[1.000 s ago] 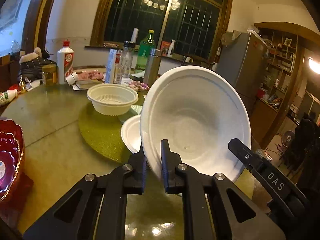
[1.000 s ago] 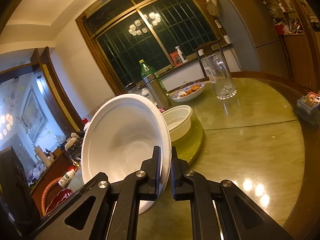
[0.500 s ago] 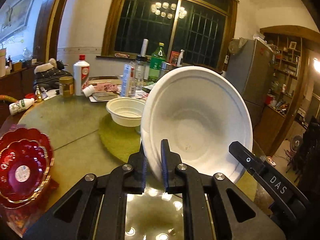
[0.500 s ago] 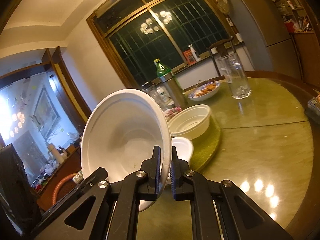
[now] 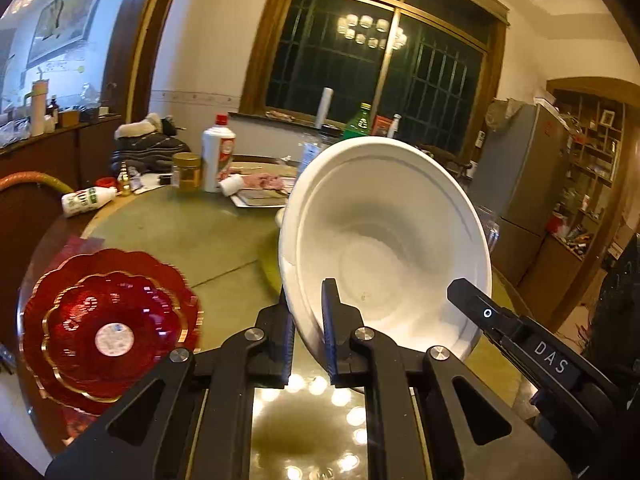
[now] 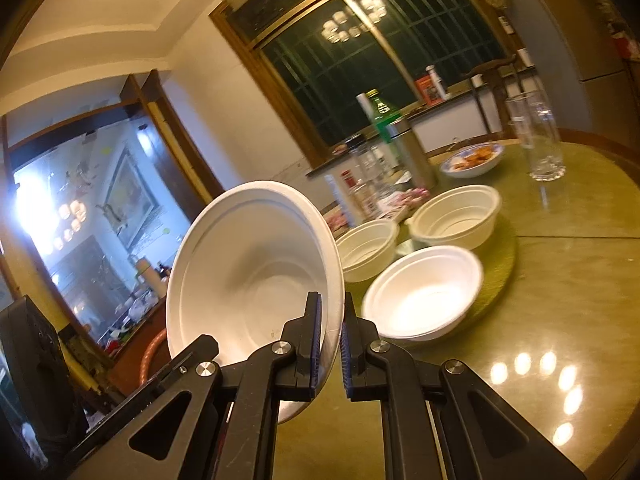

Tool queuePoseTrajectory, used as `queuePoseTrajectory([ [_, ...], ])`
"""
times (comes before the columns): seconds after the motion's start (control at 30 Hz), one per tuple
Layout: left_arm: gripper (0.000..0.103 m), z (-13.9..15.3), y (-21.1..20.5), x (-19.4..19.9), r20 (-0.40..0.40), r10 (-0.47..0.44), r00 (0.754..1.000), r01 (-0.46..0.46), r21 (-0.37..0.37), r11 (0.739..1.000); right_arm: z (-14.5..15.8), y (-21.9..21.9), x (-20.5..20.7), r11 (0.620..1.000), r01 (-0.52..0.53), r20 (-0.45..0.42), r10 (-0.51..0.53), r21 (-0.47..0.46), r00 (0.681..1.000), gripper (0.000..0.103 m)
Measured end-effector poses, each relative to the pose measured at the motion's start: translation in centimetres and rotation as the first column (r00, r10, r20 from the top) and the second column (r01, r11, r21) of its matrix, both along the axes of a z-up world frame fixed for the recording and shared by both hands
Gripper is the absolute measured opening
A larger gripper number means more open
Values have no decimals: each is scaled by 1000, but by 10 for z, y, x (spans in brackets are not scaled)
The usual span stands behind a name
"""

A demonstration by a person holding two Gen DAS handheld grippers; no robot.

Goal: Organize plates and bowls
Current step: 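Carry the held white bowls with both grippers toward the red plate stack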

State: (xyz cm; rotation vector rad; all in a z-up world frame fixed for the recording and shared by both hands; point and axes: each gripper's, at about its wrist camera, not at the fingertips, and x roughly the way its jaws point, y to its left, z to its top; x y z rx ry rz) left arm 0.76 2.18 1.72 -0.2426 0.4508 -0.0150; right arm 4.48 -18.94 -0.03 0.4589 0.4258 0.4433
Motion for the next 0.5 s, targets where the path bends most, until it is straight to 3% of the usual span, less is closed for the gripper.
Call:
queuePoseTrajectory([
  [0.5, 10, 7, 60, -25, -12, 112, 994, -112, -29, 993, 12, 70, -4, 985, -171, -11, 170, -31, 985, 9],
])
